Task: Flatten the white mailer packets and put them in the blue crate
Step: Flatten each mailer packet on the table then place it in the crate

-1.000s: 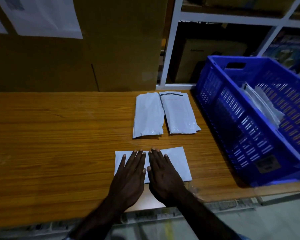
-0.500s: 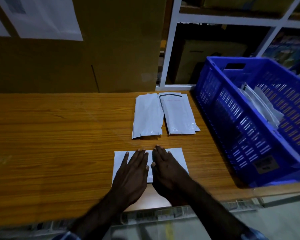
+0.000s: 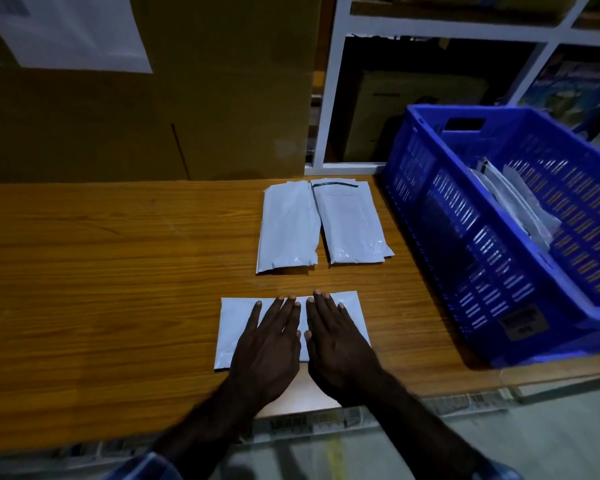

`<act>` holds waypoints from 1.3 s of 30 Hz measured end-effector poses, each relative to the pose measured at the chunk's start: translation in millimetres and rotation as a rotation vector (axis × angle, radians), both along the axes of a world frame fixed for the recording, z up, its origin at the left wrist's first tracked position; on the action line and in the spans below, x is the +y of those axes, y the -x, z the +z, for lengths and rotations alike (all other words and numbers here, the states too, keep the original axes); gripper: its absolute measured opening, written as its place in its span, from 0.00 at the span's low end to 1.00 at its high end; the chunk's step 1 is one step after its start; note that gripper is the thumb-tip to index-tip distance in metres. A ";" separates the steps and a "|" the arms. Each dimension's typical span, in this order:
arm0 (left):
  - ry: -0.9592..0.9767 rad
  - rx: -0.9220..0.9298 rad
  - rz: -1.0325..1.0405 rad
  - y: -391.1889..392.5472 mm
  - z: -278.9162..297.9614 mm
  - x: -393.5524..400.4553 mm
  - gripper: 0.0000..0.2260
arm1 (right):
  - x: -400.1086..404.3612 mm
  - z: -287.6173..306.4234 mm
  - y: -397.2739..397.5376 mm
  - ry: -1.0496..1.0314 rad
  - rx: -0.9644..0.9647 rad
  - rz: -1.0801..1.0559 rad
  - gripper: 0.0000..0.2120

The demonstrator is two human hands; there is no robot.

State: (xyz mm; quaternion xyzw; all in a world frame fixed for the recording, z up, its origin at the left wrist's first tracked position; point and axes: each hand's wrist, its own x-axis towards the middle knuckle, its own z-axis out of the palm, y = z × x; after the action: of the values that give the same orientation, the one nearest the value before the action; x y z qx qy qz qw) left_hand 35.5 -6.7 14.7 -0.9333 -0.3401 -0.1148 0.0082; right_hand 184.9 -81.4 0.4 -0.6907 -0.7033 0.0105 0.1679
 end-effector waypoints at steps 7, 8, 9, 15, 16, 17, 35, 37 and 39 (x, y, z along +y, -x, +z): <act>0.014 -0.003 -0.027 -21.9 6.9 -2.7 0.23 | 3.3 6.4 -21.3 -0.083 0.028 -0.090 0.24; 0.015 0.014 -0.032 -24.8 6.0 -2.7 0.23 | 2.7 3.6 -22.5 -0.085 0.024 -0.101 0.24; 0.019 0.034 -0.037 -26.7 5.1 -2.5 0.23 | 1.9 1.0 -23.0 -0.088 0.027 -0.113 0.25; 0.069 0.093 -0.046 -26.9 1.9 -2.6 0.24 | -2.2 -5.0 -21.8 -0.119 -0.045 -0.163 0.25; 0.069 0.094 -0.046 -26.3 1.6 -2.5 0.24 | -2.4 -4.1 -21.2 -0.131 -0.055 -0.159 0.25; 0.066 0.093 -0.049 -25.9 1.0 -2.5 0.24 | -2.9 -4.7 -20.7 -0.140 -0.066 -0.154 0.25; 0.148 0.024 0.080 30.5 -2.2 24.0 0.26 | 18.3 -8.6 28.5 -0.217 0.007 0.013 0.22; 0.165 0.019 0.070 30.6 -2.2 24.5 0.26 | 18.2 -9.3 28.3 -0.219 -0.008 0.014 0.22; 0.197 0.023 0.070 29.5 -1.8 24.8 0.27 | 19.7 -8.9 27.6 -0.182 -0.009 0.013 0.23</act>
State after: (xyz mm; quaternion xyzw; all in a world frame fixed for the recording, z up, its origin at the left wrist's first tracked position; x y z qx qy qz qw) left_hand 6.1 18.1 12.9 -0.9184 -0.3822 -0.0695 -0.0756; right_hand 157.3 -61.7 -8.5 -0.6681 -0.7065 -0.0555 0.2266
